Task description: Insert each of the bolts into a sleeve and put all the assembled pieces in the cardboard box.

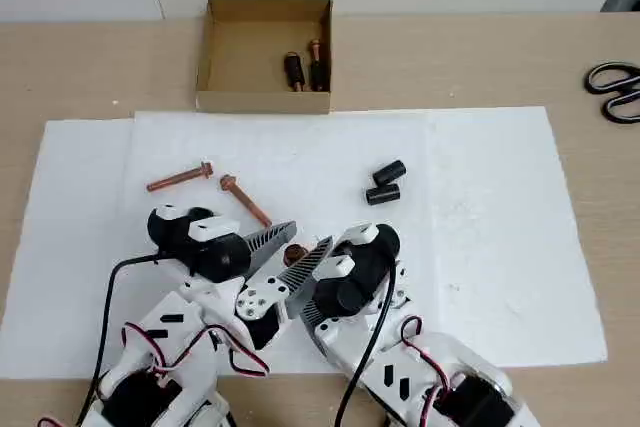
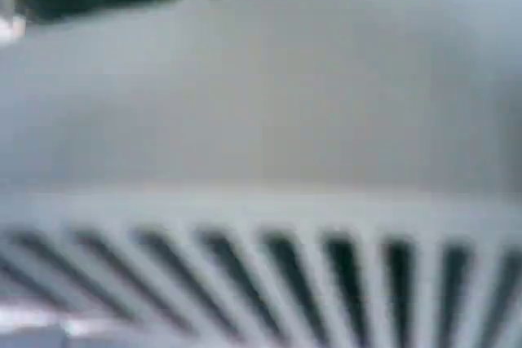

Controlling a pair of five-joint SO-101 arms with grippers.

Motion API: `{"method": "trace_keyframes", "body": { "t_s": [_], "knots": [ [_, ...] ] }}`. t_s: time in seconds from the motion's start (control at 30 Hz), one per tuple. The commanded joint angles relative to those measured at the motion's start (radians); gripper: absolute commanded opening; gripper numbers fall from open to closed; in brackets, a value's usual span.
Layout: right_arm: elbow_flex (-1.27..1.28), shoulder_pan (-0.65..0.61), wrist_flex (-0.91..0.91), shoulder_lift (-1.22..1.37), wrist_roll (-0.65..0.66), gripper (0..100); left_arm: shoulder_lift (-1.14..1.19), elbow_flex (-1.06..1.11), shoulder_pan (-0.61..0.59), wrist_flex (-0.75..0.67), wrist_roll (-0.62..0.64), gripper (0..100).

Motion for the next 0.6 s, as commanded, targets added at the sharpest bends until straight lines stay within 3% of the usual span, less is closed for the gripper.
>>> {"method": "trace_keyframes", "body": {
  "t_s": [0.0, 0.2, 0.37, 0.57],
  "knots": [
    [-0.021, 0.010, -0.027, -0.005, -0.002, 0.4, -0.005, -0.045, -0.006, -0.014, -0.006, 16],
    [-0.021, 0.071, -0.024, -0.004, -0.002, 0.4, 0.051, -0.045, -0.150, -0.112, -0.011, 14],
    [-0.021, 0.084, -0.025, -0.005, -0.003, 0.4, 0.235, -0.154, -0.218, -0.193, -0.005, 0],
    [-0.021, 0.140, -0.027, -0.005, -0.008, 0.3, 0.539, -0.320, -0.321, -0.281, -0.005, 1]
  ]
}}
